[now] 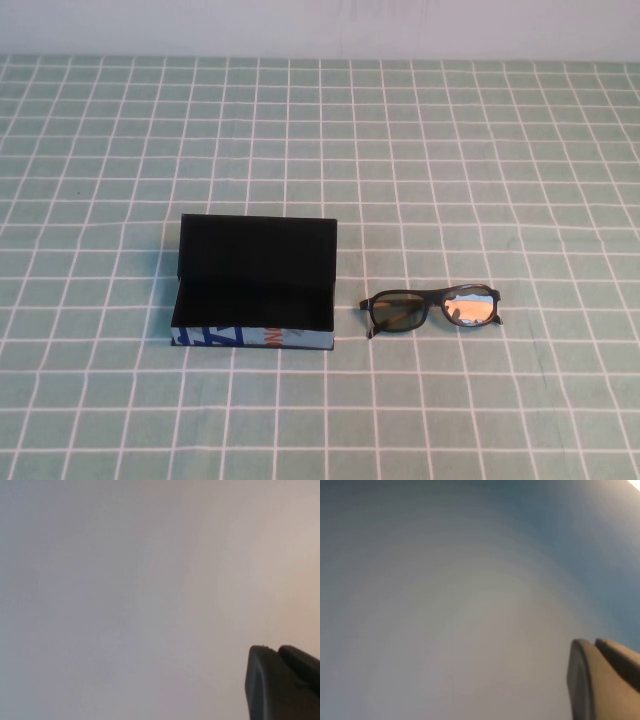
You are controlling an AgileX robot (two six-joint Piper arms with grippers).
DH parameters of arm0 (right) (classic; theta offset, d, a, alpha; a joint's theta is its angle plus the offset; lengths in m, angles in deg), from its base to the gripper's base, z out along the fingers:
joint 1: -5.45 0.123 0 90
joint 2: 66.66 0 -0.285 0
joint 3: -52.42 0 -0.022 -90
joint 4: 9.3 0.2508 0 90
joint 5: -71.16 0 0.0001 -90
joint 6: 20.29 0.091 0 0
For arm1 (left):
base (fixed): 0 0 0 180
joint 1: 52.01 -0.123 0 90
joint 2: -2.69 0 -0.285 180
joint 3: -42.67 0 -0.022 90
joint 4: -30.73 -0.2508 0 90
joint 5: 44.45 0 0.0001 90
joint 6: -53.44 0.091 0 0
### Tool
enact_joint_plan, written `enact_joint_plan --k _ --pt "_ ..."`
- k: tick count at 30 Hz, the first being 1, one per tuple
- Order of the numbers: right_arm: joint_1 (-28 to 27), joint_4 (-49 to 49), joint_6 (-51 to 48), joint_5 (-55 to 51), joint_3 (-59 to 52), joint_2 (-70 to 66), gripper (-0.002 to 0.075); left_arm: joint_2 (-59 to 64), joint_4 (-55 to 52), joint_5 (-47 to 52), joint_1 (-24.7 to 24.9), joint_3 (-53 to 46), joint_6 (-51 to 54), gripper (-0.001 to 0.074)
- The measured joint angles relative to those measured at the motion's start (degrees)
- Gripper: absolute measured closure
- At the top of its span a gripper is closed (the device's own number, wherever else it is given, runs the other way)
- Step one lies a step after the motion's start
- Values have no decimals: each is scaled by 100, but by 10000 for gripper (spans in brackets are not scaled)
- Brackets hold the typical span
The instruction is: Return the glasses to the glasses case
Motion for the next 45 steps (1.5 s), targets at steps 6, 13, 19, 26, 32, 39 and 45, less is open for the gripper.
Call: enact_joint_plan --k 6,13,19,26,32,39,45 --pt "0 -27 133 -1270 1053 -760 739 0 -16 644 0 643 -30 734" --pt "0 -27 148 -2911 2083 -2041 739 160 -105 2356 0 1823 -30 734" --pt "0 164 158 -4215 2484 -3469 739 1317 -37 4309 0 2860 122 734" --pt "0 478 -28 -4603 2484 -4502 739 2715 172 5480 0 3450 814 734" --pt "129 717 -256 -5015 2561 -5141 739 3104 471 5269 0 3457 848 734" --pt "398 694 -978 -6255 3588 -6363 739 3293 791 5282 0 3511 1383 734" --pt "630 828 -2225 -7299 4812 -7680 739 3657 2465 5514 0 3524 3426 733"
